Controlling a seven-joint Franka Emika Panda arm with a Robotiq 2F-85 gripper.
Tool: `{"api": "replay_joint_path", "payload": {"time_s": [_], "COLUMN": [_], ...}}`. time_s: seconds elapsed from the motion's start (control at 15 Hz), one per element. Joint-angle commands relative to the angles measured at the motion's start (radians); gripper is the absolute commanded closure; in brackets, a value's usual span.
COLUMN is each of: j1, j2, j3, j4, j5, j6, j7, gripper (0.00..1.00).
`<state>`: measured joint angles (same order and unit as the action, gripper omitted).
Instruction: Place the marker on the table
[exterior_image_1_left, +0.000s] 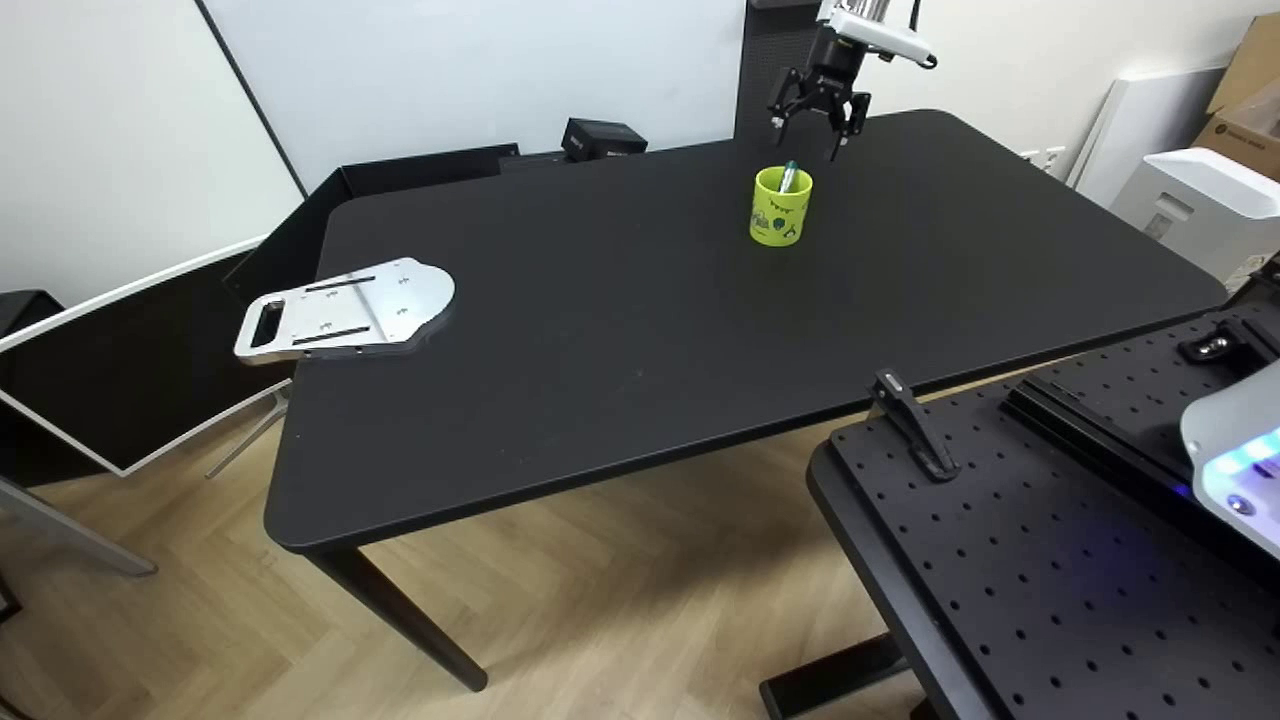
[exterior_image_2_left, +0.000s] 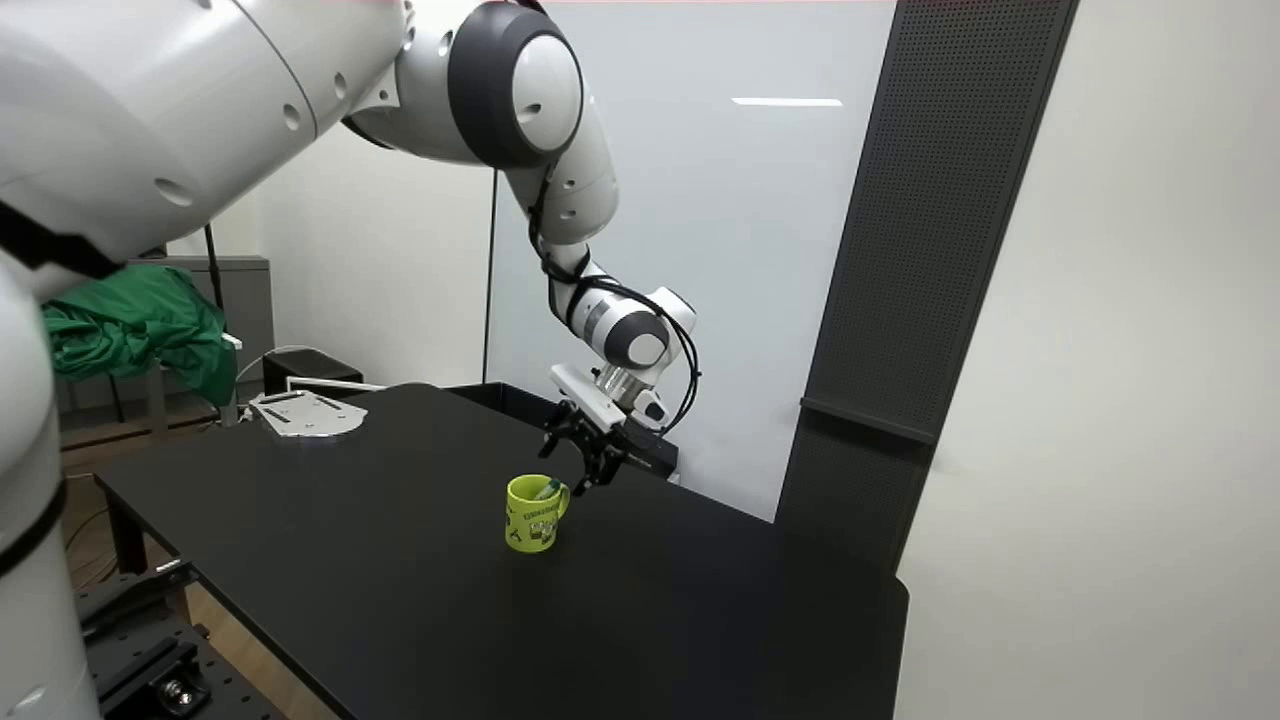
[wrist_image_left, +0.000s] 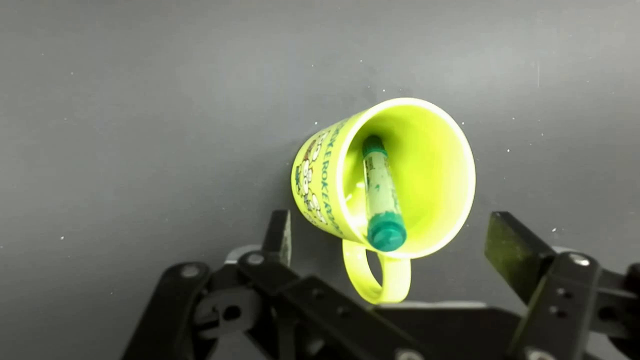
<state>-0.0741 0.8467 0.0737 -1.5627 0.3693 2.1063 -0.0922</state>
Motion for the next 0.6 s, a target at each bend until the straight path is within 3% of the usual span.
{"api": "replay_joint_path", "payload": {"time_s": [0.0, 0.53], "j1": [0.001, 0.006], "j2": [0.016, 0.024], "j3": [0.005, 0.005], "j4": [0.012, 0.009], "j5": [-0.02, -0.039], "j6": [0.008, 0.021], "j7": [0.012, 0.013], "gripper": [0.25, 0.81]}}
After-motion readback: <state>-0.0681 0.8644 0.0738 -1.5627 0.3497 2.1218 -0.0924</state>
